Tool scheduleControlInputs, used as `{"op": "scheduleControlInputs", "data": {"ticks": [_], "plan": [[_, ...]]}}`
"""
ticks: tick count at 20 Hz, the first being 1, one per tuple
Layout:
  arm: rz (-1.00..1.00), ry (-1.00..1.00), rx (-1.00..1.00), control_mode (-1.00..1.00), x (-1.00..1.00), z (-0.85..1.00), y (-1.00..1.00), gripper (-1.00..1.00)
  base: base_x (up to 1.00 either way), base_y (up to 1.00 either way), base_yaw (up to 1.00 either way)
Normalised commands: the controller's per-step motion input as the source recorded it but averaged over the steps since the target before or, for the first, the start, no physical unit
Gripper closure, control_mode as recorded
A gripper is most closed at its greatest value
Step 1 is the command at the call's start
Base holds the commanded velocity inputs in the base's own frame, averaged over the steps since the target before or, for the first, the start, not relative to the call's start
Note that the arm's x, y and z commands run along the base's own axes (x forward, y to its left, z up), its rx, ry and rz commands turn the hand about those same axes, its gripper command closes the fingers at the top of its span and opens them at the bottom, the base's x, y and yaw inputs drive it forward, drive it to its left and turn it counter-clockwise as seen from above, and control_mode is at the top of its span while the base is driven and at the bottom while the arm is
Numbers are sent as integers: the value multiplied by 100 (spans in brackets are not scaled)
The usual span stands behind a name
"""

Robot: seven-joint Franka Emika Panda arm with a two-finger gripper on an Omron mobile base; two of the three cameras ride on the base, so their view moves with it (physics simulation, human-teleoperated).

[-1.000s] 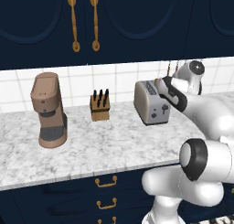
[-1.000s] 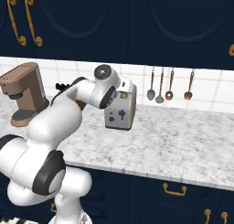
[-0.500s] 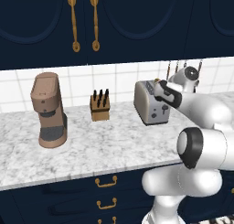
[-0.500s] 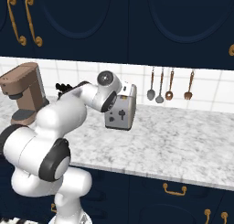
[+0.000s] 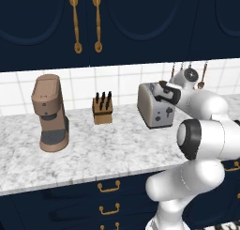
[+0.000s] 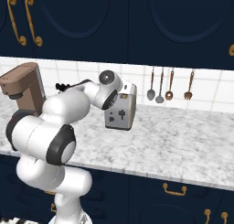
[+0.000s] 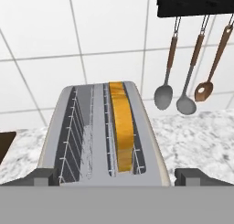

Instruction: Start the toaster. Once the lever pops up, take the bread to the plate on the dining counter.

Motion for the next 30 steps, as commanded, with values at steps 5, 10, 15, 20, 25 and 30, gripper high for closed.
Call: {"op": "scheduleControlInputs", "data": {"ticks": [5,10,15,20,25,30], "plan": [[0,0,0,-100,19,-9,-2,-100,0,0,0],[0,0,0,-100,12,-20,-4,-100,0,0,0],[0,0,0,-100,10,-8,-15,-100,0,0,0],[0,0,0,-100,16,0,-6,-100,0,0,0],[0,0,0,-100,24,-7,0,-100,0,0,0],[0,0,0,-100,10,-16,0,-100,0,0,0]]}}
